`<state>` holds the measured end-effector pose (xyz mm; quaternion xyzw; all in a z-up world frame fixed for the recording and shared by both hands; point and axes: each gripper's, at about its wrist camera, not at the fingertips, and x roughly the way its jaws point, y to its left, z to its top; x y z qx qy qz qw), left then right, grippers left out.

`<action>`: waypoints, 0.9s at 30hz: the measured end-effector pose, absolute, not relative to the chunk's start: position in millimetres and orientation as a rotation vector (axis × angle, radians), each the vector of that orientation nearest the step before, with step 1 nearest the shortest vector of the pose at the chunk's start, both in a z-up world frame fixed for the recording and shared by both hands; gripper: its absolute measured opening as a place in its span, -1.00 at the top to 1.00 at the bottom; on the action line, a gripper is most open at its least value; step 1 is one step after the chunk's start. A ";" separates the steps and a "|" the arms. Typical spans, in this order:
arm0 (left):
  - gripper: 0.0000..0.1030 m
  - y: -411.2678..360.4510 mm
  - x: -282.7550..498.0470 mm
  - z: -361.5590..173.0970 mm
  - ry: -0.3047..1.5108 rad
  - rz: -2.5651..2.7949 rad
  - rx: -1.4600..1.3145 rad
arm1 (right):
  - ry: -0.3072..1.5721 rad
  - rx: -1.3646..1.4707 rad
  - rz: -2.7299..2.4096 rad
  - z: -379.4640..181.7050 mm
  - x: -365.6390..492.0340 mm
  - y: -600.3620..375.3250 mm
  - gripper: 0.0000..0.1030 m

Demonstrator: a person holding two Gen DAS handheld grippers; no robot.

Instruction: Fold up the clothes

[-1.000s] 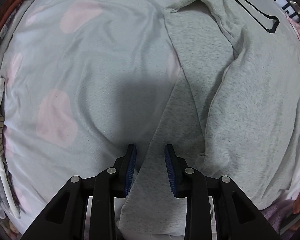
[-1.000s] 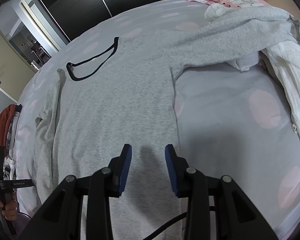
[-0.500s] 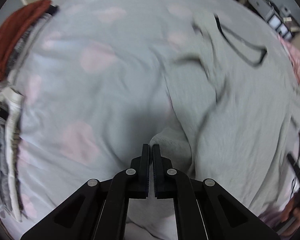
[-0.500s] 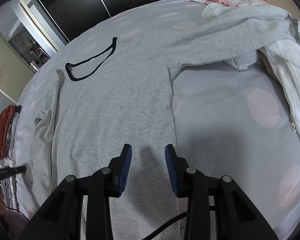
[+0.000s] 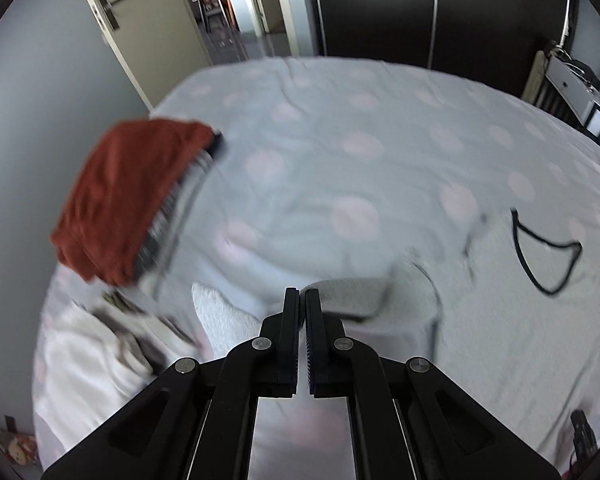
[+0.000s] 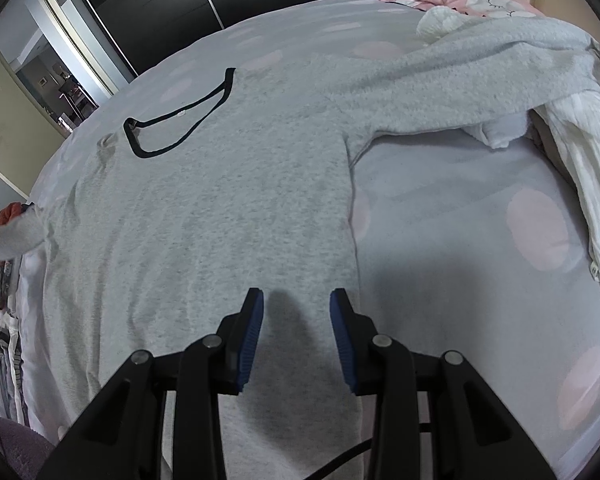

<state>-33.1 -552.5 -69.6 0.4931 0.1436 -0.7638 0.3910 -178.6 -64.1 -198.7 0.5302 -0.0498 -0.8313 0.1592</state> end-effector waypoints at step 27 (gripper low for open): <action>0.90 -744.4 -76.1 -218.7 0.128 -1.434 1.399 | -0.047 1.513 -2.425 -227.4 -205.7 -81.6 0.36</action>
